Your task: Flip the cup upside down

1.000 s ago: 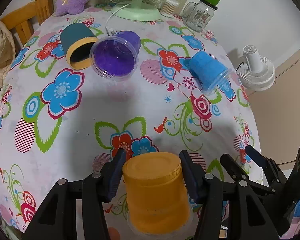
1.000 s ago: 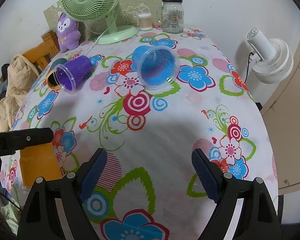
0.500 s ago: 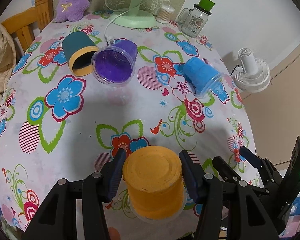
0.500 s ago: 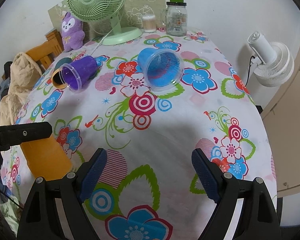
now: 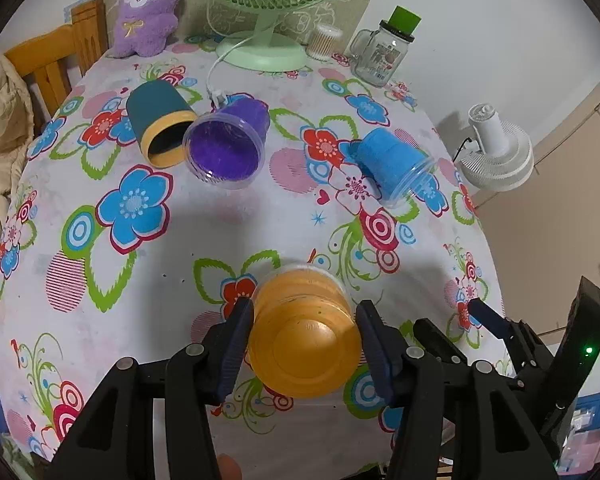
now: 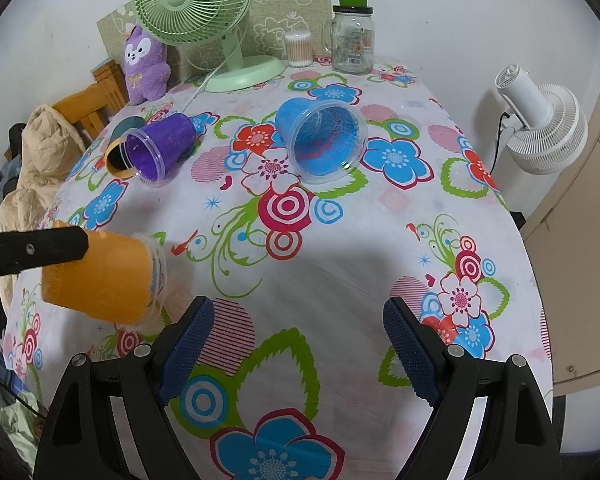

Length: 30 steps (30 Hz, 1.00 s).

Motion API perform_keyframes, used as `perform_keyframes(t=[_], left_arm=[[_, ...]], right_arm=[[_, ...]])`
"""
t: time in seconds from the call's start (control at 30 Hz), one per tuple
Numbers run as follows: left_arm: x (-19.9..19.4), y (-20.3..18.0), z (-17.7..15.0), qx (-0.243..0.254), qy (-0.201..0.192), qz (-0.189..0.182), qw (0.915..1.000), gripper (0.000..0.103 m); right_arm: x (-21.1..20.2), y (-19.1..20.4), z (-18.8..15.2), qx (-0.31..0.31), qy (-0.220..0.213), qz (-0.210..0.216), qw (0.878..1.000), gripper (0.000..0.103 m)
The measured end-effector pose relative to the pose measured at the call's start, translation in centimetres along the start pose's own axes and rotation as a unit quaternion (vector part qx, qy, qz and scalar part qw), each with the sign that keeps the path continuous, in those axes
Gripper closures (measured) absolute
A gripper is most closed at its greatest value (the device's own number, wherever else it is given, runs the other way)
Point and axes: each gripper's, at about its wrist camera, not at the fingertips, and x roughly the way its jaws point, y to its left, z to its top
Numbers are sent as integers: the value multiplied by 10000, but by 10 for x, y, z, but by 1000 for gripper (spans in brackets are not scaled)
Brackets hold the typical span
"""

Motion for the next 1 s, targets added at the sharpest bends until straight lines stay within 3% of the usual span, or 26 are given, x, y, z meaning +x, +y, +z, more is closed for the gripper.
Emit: perform_keyframes(t=[0.4,0.5,0.57,0.67,1.0], left_arm=[[-23,-8,4,131,-298,-7,9995,49],[-27,-7,2,120,-375,-42,9992,43],[-29,-6,2,95,-433,-79,9990,25],[-34,-4,1,77,-572,-85,9983,12],[-43,5,-5,23,-931,145,9955,0]], right_arm=[[-2,1,0,-12,-11,14,10000,15],[-2,1,0,-11,-9,6,10000,15],[-2,1,0,-15,-17,5,10000,15],[-5,2,2,-13,-35,-8,10000,15],[-17,10,4,-75,-224,-17,9997,15]])
